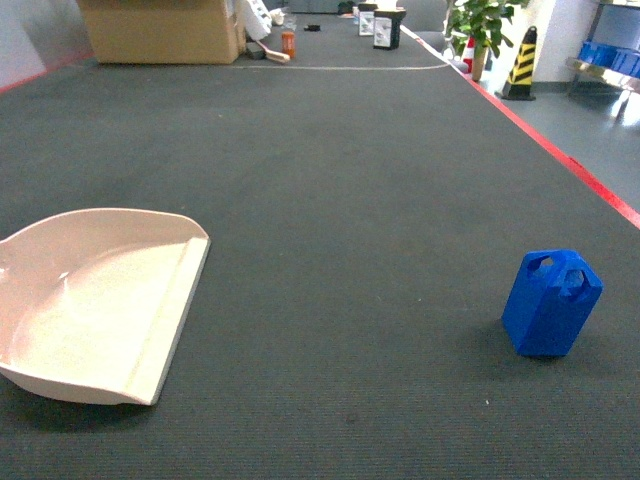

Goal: Place part in tray to right shelf

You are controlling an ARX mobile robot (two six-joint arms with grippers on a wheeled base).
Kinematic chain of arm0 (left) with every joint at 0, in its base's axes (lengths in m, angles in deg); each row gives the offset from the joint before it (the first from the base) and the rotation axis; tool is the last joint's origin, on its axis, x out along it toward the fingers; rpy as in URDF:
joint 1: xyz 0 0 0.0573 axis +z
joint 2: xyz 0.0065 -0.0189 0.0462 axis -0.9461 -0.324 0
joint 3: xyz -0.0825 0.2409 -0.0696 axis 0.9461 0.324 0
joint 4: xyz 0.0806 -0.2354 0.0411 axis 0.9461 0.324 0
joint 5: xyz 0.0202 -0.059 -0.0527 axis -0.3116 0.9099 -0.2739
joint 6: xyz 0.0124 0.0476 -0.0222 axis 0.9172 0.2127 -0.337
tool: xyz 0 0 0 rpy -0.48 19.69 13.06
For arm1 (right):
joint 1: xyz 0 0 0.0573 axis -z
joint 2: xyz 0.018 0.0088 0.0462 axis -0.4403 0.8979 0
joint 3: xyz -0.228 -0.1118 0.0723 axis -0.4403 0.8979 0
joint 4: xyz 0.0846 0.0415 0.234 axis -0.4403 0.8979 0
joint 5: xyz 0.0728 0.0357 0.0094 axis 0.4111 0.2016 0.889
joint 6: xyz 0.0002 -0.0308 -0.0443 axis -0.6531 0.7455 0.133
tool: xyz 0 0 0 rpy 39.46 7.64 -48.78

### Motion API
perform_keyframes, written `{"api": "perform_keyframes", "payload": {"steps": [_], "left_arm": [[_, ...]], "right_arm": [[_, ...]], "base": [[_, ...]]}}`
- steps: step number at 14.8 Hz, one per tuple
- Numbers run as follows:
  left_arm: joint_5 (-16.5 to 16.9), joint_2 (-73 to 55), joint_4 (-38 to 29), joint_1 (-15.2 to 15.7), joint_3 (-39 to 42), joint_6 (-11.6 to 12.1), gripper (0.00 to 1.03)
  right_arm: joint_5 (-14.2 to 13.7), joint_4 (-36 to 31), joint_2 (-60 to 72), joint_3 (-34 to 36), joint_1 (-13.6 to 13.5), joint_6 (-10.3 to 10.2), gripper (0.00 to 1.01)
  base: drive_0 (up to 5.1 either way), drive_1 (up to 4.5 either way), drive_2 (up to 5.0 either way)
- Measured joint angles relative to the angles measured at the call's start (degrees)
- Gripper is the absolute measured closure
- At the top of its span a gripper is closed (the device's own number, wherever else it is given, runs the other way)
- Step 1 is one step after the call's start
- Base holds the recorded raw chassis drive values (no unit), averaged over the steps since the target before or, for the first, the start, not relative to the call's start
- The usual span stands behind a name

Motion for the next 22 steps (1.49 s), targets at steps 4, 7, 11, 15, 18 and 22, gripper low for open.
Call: {"api": "perform_keyframes", "payload": {"steps": [4,7,11,15,18,22], "left_arm": [[0.0,0.0,0.0,0.0,0.0,0.0,0.05],[0.0,0.0,0.0,0.0,0.0,0.0,0.05],[0.0,0.0,0.0,0.0,0.0,0.0,0.05],[0.0,0.0,0.0,0.0,0.0,0.0,0.05],[0.0,0.0,0.0,0.0,0.0,0.0,0.05],[0.0,0.0,0.0,0.0,0.0,0.0,0.05]], "right_arm": [[0.0,0.0,0.0,0.0,0.0,0.0,0.03],[0.0,0.0,0.0,0.0,0.0,0.0,0.03],[0.0,0.0,0.0,0.0,0.0,0.0,0.03],[0.0,0.0,0.0,0.0,0.0,0.0,0.03],[0.0,0.0,0.0,0.0,0.0,0.0,0.03],[0.0,0.0,0.0,0.0,0.0,0.0,0.03]], "base": [[0.0,0.00,0.0],[0.0,0.00,0.0],[0.0,0.00,0.0],[0.0,0.00,0.0],[0.0,0.00,0.0],[0.0,0.00,0.0]]}}
